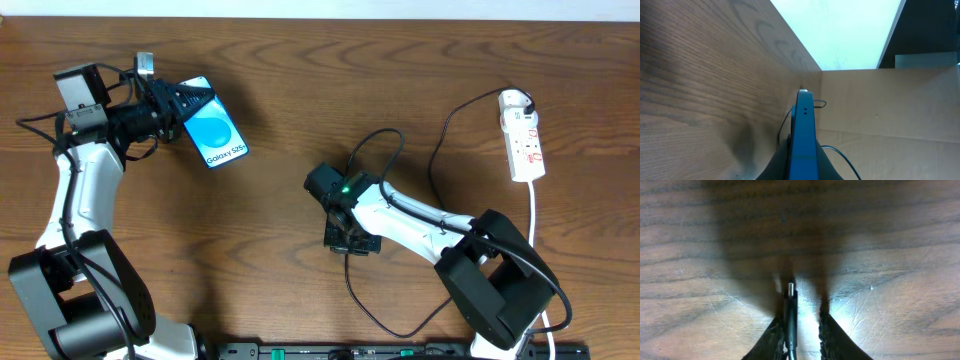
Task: Plug charger to phone and switch on socket
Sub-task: 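Lift the cable plug with the right gripper, connector pointing up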
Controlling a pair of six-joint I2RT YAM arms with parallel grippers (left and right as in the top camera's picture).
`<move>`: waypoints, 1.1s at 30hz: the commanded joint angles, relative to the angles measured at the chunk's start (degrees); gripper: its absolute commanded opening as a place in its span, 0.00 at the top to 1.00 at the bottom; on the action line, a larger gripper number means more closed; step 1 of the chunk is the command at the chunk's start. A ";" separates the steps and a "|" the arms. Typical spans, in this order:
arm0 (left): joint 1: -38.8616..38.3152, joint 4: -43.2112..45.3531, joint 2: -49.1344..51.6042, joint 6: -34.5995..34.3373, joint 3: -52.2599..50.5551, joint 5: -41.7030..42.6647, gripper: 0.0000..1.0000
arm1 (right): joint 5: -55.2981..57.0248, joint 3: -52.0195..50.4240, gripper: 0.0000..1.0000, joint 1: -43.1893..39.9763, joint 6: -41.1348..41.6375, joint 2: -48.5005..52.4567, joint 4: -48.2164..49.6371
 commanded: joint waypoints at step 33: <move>0.11 0.09 -1.57 0.72 0.94 2.27 0.93 | -17.22 0.44 0.99 -6.88 -13.09 0.83 7.37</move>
